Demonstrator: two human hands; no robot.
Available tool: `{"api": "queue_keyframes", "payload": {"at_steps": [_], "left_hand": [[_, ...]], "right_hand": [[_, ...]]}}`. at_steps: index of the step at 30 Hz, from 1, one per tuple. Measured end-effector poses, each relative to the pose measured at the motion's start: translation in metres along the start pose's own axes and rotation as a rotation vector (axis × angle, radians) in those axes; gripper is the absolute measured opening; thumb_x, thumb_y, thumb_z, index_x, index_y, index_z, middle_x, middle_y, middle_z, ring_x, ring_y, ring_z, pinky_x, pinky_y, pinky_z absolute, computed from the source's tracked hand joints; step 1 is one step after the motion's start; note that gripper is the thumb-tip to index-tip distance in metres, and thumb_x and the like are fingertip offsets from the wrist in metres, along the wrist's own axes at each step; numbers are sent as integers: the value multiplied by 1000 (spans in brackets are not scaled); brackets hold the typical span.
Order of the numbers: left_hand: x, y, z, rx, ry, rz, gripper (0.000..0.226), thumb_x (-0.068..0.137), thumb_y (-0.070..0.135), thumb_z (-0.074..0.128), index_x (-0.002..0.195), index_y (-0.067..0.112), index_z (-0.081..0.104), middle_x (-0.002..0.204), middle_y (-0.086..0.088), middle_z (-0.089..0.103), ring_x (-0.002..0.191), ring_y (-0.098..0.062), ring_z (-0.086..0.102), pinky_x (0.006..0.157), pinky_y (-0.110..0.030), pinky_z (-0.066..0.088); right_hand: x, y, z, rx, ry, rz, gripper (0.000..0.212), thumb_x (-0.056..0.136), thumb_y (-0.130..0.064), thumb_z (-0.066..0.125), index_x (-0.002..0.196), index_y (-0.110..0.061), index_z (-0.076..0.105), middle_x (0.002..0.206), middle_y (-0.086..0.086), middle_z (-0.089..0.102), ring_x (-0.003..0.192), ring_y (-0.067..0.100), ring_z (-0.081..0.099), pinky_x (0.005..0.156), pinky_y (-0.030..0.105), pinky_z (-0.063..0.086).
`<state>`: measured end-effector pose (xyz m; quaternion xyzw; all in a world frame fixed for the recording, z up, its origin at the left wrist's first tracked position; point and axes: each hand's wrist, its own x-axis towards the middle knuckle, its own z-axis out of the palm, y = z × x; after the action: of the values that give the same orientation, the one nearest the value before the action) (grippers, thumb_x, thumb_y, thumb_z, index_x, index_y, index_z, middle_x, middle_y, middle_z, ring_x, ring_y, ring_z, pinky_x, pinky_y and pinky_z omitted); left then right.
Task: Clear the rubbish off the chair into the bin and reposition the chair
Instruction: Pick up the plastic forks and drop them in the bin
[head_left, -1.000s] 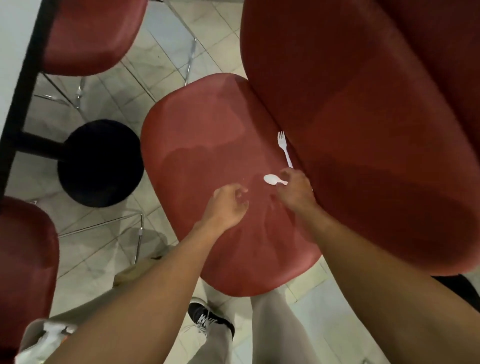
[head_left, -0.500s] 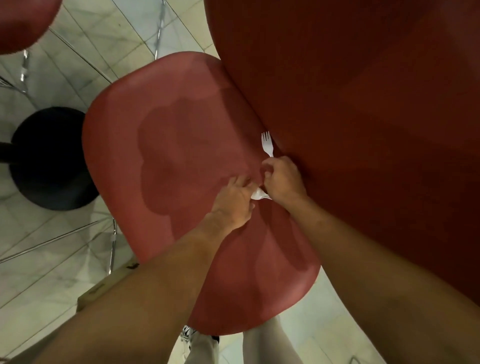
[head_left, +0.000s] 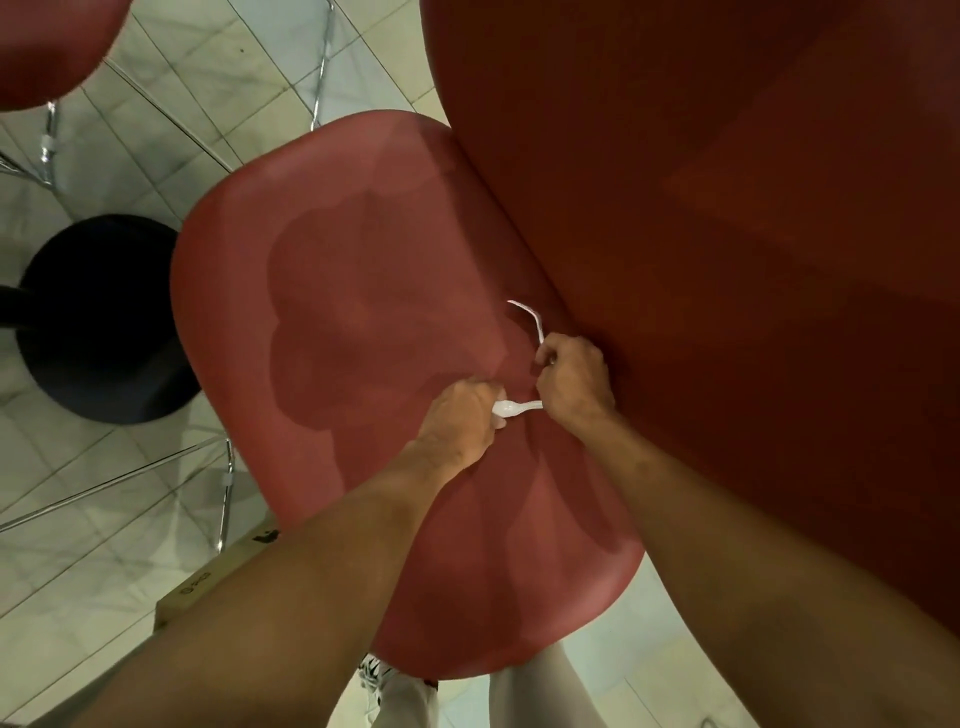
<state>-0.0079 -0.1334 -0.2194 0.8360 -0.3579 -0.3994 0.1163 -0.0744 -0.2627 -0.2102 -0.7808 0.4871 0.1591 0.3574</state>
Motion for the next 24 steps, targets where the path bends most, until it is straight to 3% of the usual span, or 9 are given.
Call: {"api": "queue_keyframes", "payload": {"at_steps": [2,6,10,14,20,24], "left_hand": [[-10,-5,-10,-73,-20,-64,20,82,17,72,102,17,68,94,-3,67,83,-17,62,73,-26,47],[-43,-19,-38,-234,-27,-135,19,79,22,75,98,20,71,88,2,67,68,-7,58,57,-12,36],[-95,-33,-67,-355,56,-197,14,78,33,75,83,20,72,70,8,62,63,-5,55,53,-12,34],[-146,-46,-87,-481,170,-231,27,81,40,72,73,13,72,64,-7,63,58,-10,48,54,-22,34],[-247,-69,-115,-855,320,-374,34,84,38,69,66,9,68,58,-2,53,57,-14,45,59,-31,36],[-311,-77,-134,-1033,371,-434,23,88,28,67,76,8,67,57,0,51,51,-10,45,53,-22,36]], "right_hand": [[-10,-3,-5,50,5,-29,30,77,5,48,90,-18,62,103,9,59,91,27,60,78,36,51],[-38,-20,-14,102,11,-94,40,73,6,48,100,-24,52,99,5,60,91,27,59,81,41,51],[-82,-52,-14,116,-15,-150,48,79,4,54,122,-17,57,111,7,62,105,24,58,87,31,46],[-124,-83,-9,72,-28,-264,42,74,7,50,106,-15,67,98,6,59,97,25,55,75,24,36],[-208,-136,1,87,-70,-457,38,75,8,47,98,-14,68,82,-3,56,78,14,47,63,20,29],[-260,-162,13,101,-167,-537,37,78,4,47,97,-20,67,70,-10,57,63,8,48,53,12,36]]}}
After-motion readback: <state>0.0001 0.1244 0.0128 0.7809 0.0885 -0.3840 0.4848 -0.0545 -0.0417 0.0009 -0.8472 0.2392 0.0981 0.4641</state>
